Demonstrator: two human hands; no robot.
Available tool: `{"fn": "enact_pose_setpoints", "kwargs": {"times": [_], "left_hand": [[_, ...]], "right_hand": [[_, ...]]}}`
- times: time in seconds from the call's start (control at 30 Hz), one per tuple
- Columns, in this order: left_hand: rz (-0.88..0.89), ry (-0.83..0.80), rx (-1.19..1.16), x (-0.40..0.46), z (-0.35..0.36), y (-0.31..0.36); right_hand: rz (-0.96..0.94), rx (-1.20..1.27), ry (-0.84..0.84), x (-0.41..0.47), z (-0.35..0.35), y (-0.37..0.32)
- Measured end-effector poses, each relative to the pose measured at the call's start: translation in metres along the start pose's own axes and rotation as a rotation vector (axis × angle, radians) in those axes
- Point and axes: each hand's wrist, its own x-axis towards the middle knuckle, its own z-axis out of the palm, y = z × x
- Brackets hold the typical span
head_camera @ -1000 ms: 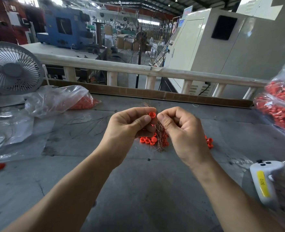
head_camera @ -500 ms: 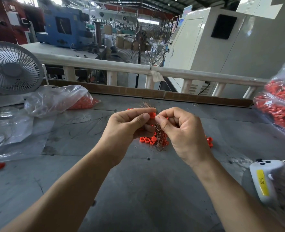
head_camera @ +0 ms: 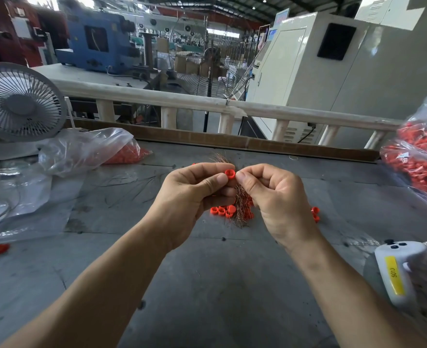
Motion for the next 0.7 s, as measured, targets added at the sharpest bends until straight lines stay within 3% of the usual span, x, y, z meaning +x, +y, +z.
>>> {"fn": "enact_pose_setpoints", "kwargs": {"times": [0.7], "left_hand": [[0.028,0.041,0.033,-0.0018,0.0023,0.0004]], "right_hand": [[0.151,0.174,-0.003,-0.0034,0.0063,-0.0036]]}}
